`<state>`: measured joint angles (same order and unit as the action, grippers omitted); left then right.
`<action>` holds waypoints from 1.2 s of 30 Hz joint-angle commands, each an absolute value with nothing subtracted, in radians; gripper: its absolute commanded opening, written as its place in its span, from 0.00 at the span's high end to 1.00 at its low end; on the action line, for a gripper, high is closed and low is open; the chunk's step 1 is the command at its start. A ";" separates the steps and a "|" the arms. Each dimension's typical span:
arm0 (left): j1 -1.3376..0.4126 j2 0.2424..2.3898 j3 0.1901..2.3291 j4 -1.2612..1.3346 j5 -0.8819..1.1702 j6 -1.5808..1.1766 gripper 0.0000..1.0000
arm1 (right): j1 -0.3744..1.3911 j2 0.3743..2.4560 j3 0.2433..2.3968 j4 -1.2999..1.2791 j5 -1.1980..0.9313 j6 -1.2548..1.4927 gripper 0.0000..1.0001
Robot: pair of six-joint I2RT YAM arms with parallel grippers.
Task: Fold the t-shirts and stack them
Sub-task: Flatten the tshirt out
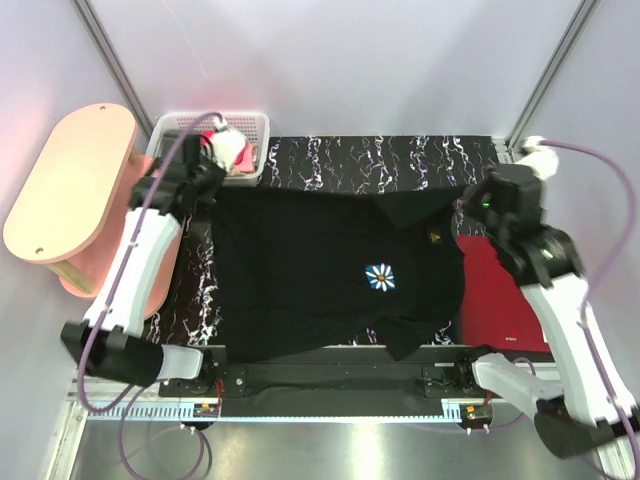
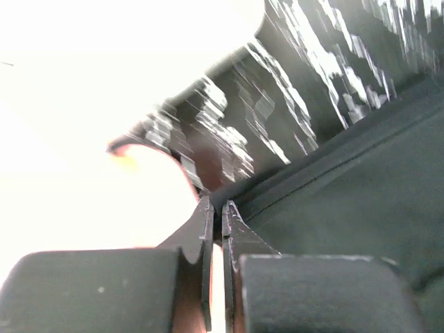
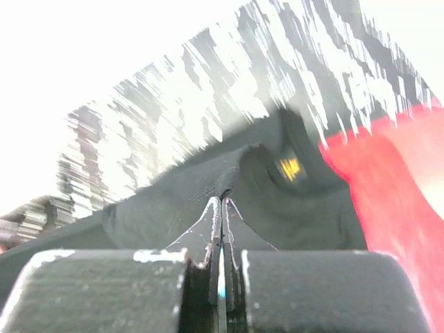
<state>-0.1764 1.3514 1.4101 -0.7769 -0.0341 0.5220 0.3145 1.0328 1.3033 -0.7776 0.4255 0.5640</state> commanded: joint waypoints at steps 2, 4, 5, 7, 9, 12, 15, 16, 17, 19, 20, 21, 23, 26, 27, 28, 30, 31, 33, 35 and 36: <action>-0.167 1.185 1.663 -0.848 -0.143 0.480 1.00 | 0.322 0.871 1.521 -0.765 0.381 0.440 1.00; -0.169 1.116 1.718 -0.896 -0.140 0.479 1.00 | 0.322 0.809 1.575 -0.765 0.310 0.423 1.00; -0.169 1.092 1.736 -0.922 -0.138 0.480 1.00 | 0.321 0.767 1.591 -0.768 0.293 0.417 1.00; -0.169 1.021 1.740 -0.952 -0.134 0.485 1.00 | 0.321 0.730 1.641 -0.770 0.250 0.394 1.00; -0.169 0.977 1.736 -1.008 -0.112 0.492 1.00 | 0.321 0.696 1.711 -0.776 0.226 0.377 1.00; -0.169 0.908 1.747 -1.078 -0.112 0.512 1.00 | 0.311 0.704 1.855 -0.827 0.192 0.353 1.00; -0.169 0.864 1.801 -1.127 -0.127 0.529 1.00 | 0.259 0.738 1.998 -0.880 0.138 0.334 1.00; -0.169 0.851 1.819 -1.137 -0.127 0.535 1.00 | 0.238 0.745 2.028 -0.905 0.108 0.331 1.00; -0.169 0.850 1.862 -1.156 -0.129 0.535 1.00 | 0.200 0.767 2.058 -0.920 0.092 0.328 1.00; -0.169 0.853 1.910 -1.183 -0.129 0.534 1.00 | 0.192 0.776 2.105 -0.931 0.063 0.348 1.00; -0.169 0.857 1.951 -1.190 -0.118 0.531 1.00 | 0.187 0.779 2.109 -0.930 0.060 0.350 1.00; -0.169 0.861 1.966 -1.196 -0.112 0.528 1.00 | 0.183 0.781 2.106 -0.933 0.070 0.356 1.00; -0.169 0.862 1.962 -1.190 -0.094 0.526 0.99 | 0.181 0.790 2.079 -0.933 0.092 0.351 1.00; -0.169 0.868 1.843 -1.120 -0.094 0.528 1.00 | 0.179 0.810 1.995 -0.916 0.150 0.354 1.00; -0.169 0.868 1.797 -1.086 -0.097 0.531 1.00 | 0.181 0.816 1.967 -0.887 0.175 0.354 1.00; -0.169 0.876 1.704 -1.019 -0.098 0.534 1.00 | 0.181 0.822 1.939 -0.868 0.190 0.351 1.00; -0.169 0.894 1.622 -0.958 -0.095 0.535 1.00 | 0.181 0.850 1.855 -0.801 0.230 0.341 1.00; -0.169 0.934 1.561 -0.910 -0.086 0.535 1.00 | 0.183 0.865 1.830 -0.783 0.245 0.338 1.00; -0.169 0.985 1.508 -0.855 -0.084 0.537 1.00 | 0.179 0.926 1.773 -0.729 0.274 0.325 1.00; -0.169 1.081 1.460 -0.772 -0.094 0.541 1.00 | 0.181 1.013 1.743 -0.704 0.285 0.321 1.00; -0.169 1.156 1.457 -0.749 -0.101 0.545 1.00 | 0.181 1.044 1.733 -0.672 0.288 0.316 1.00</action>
<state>-0.1764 1.0004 1.4986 -0.9497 -0.0544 0.5201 0.1883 0.9115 1.7779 -0.8349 0.1883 0.3546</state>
